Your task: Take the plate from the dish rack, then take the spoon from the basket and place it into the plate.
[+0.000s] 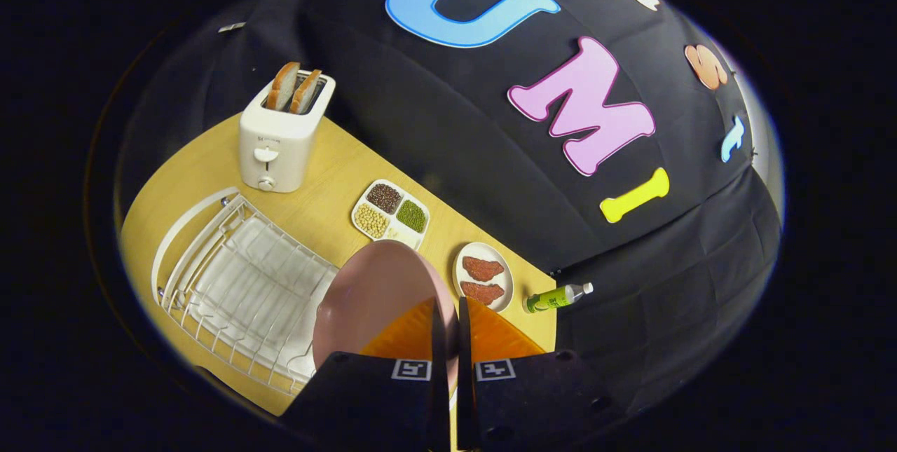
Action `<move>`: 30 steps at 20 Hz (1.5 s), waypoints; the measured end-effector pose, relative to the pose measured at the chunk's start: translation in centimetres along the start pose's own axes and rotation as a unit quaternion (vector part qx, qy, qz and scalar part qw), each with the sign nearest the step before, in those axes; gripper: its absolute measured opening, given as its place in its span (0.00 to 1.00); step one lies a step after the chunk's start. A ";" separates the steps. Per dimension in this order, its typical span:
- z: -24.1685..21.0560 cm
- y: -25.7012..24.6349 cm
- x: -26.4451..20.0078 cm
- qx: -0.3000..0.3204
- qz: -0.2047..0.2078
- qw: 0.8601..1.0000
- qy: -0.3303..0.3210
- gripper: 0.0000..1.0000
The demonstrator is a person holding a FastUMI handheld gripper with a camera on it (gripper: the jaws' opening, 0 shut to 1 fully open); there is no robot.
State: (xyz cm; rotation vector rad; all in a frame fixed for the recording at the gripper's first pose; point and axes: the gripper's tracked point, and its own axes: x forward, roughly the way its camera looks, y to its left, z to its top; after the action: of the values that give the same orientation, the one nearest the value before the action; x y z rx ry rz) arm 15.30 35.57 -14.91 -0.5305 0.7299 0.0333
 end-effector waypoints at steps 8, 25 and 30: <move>-4.6 -3.4 -5.8 0.186 0.140 0.972 -0.012 0.08; -29.7 4.1 -11.9 0.388 0.287 0.862 0.155 0.09; -34.5 8.3 -8.8 0.374 0.293 0.860 0.187 0.09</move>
State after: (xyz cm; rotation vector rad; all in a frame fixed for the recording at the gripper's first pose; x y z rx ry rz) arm -14.70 27.78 -34.38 0.4638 1.1850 0.2093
